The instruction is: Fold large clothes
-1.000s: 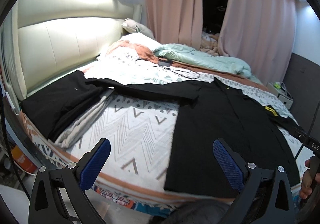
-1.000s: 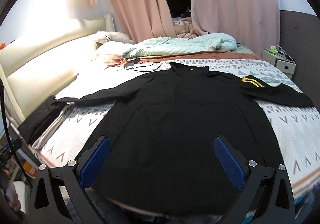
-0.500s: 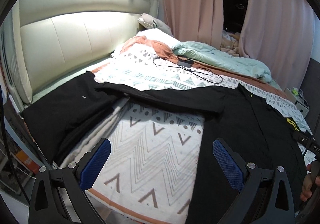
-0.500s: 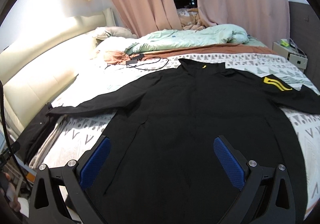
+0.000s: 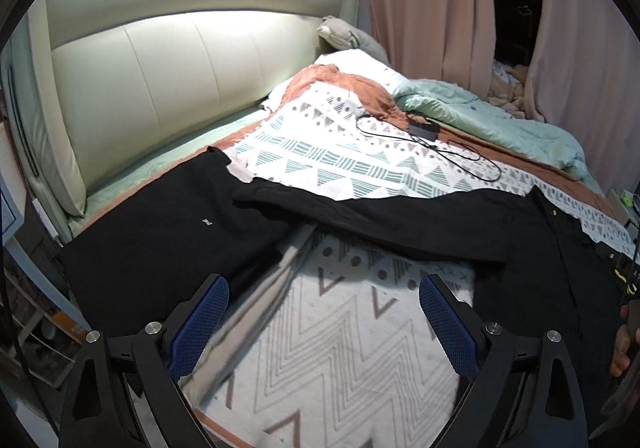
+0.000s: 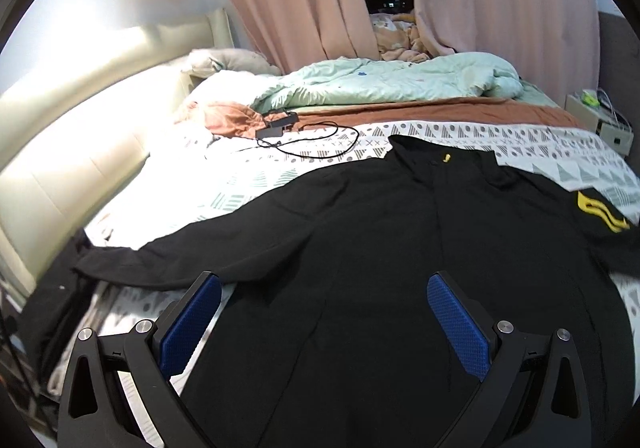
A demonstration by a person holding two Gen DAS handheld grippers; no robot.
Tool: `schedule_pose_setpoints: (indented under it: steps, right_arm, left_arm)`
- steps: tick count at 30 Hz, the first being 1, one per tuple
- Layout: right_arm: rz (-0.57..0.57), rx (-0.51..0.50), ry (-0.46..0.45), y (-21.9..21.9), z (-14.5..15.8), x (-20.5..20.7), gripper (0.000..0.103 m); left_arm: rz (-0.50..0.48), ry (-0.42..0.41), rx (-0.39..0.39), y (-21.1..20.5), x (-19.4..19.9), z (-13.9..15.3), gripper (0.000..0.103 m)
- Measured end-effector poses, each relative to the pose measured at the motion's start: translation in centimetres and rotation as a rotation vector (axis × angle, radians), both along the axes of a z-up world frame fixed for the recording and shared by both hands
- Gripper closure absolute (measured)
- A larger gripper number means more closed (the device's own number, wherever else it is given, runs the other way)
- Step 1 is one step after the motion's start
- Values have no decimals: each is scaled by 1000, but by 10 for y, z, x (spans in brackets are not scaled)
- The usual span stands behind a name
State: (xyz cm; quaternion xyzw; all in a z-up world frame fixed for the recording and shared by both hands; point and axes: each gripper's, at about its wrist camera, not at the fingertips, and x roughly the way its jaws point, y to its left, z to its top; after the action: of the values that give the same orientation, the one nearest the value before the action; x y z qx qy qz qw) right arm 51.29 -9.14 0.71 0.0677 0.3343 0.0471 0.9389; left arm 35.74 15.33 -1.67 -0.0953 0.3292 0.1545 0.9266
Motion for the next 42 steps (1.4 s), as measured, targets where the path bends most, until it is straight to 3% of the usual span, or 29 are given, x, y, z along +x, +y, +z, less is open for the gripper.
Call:
schedule_pose_setpoints:
  steps: [8, 10, 12, 19, 22, 26, 31, 33, 36, 38, 42]
  right_arm:
    - [52, 44, 13, 8, -34, 25, 0]
    - [50, 67, 35, 7, -42, 31, 0]
    - [60, 110, 50, 2, -53, 33, 0]
    - [32, 109, 127, -4, -84, 48, 3]
    - [37, 137, 154, -7, -93, 56, 19]
    - [53, 186, 175, -10, -103, 66, 27]
    - [67, 219, 186, -12, -111, 74, 47]
    - [77, 252, 194, -14, -114, 78, 60]
    - [93, 312, 212, -16, -120, 84, 69]
    - [107, 363, 217, -15, -121, 89, 70]
    - [113, 418, 231, -12, -127, 101, 71]
  left_arm:
    - [102, 17, -22, 60, 30, 2, 10]
    - [129, 25, -49, 76, 42, 0, 18]
    - [138, 36, -73, 87, 54, -2, 19]
    - [187, 81, -204, 115, 101, -24, 20]
    - [191, 108, -276, 122, 120, -40, 27]
    - [213, 162, -342, 124, 142, -67, 33]
    - [243, 196, -368, 131, 163, -93, 35]
    - [254, 175, -362, 136, 170, -96, 48]
    - [264, 151, -422, 149, 179, -100, 88]
    - [266, 141, -433, 150, 181, -95, 91]
    - [213, 110, -347, 136, 186, -68, 97]
